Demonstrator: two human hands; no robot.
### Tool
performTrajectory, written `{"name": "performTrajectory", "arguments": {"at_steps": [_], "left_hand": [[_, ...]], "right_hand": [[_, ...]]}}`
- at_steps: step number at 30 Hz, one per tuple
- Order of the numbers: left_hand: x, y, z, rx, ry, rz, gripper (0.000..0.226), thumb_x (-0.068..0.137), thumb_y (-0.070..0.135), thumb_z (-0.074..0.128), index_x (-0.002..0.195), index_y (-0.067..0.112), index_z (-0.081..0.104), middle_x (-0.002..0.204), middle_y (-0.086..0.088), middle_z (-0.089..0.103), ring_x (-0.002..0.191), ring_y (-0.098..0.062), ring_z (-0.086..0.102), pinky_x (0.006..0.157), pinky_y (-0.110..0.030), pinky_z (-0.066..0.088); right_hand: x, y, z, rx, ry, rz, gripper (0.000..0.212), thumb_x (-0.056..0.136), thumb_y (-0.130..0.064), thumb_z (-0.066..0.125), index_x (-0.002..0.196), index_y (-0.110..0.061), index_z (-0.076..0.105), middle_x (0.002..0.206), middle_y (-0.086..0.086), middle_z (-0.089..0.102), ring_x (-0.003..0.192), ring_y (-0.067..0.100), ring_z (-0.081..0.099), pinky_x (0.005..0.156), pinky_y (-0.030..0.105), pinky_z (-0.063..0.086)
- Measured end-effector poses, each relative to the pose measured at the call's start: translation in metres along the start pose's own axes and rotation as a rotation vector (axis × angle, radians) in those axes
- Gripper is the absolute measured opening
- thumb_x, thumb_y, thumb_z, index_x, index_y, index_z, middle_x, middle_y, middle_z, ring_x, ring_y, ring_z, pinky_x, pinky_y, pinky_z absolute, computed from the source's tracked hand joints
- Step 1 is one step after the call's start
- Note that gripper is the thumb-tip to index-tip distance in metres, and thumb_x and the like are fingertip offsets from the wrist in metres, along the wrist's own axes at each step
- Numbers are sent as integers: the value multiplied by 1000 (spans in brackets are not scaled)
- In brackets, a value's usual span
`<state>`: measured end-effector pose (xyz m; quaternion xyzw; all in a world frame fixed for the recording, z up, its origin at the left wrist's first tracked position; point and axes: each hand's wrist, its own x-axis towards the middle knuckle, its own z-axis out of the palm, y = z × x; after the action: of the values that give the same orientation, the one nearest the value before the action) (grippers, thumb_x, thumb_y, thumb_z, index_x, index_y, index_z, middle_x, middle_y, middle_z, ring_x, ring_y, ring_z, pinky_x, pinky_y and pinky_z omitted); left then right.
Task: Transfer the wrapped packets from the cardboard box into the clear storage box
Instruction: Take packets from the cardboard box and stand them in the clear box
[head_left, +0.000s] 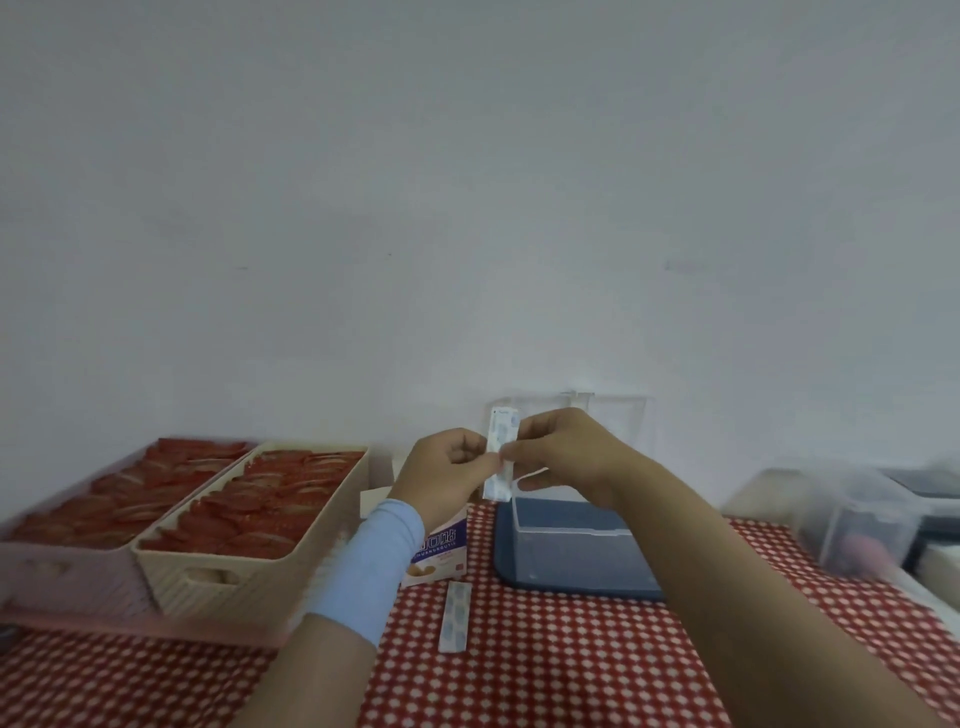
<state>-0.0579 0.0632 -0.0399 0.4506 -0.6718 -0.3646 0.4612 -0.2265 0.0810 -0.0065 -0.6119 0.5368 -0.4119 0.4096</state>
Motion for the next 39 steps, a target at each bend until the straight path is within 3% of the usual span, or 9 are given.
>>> {"name": "performTrajectory", "arguments": {"at_steps": [6,9,11,17,21,24,28,34,39], "left_hand": [[2,3,-12,377,-116,11,23,94,26,62,116,29,65,110,12,64,103,-7,58,77,-9,43],[14,-18,-18,1001,-239,26,67,84,41,66,145,34,41,149,9,42,138,-17,35,108,-31,32],[22,-40,-15,1170,-320,-41,88,78,45,72,152,30,26,159,2,29,145,-24,26,116,-41,26],[38,-69,-4,1212,-173,-82,82,79,45,73,147,24,31,143,-5,46,132,-28,42,106,-42,38],[41,-63,1,1224,-80,-73,84,81,52,69,149,23,27,153,-9,31,141,-30,29,112,-43,29],[36,-47,16,896,96,194,35,94,34,57,125,20,55,128,-2,54,120,-24,48,103,-37,41],[30,-38,41,726,-115,-17,30,98,25,46,86,7,67,84,-7,67,77,-23,61,71,-32,50],[33,-49,58,689,-277,-167,29,99,26,42,77,13,56,80,-6,58,79,-23,55,68,-28,38],[38,-50,56,618,-289,-160,29,97,24,45,75,8,56,75,-9,60,70,-23,58,62,-30,46]], "right_hand": [[10,12,-6,-22,63,77,14,89,-8,72,99,1,71,96,17,75,78,20,74,70,29,62],[17,25,-11,-60,111,115,19,90,-8,70,106,2,69,101,18,74,80,21,73,69,28,61],[22,34,-13,-98,136,126,13,90,-7,68,101,1,70,101,18,74,80,21,72,71,29,60],[31,52,-20,-201,212,159,10,88,-2,63,92,2,71,89,14,73,72,17,70,65,28,54],[42,62,-23,-306,174,227,11,86,0,64,92,5,72,86,20,74,72,25,74,58,28,54],[53,70,-20,-419,128,292,10,84,-1,68,90,7,71,82,22,73,67,26,71,60,30,59],[63,72,-11,-609,-12,408,12,87,-6,67,76,-5,63,73,14,63,62,24,58,59,31,48],[78,77,1,-674,-201,655,17,95,-10,62,81,-2,66,70,10,66,61,17,63,60,25,54],[83,88,7,-651,-240,767,22,100,-15,58,85,-1,66,76,11,70,66,16,67,60,25,56]]}}
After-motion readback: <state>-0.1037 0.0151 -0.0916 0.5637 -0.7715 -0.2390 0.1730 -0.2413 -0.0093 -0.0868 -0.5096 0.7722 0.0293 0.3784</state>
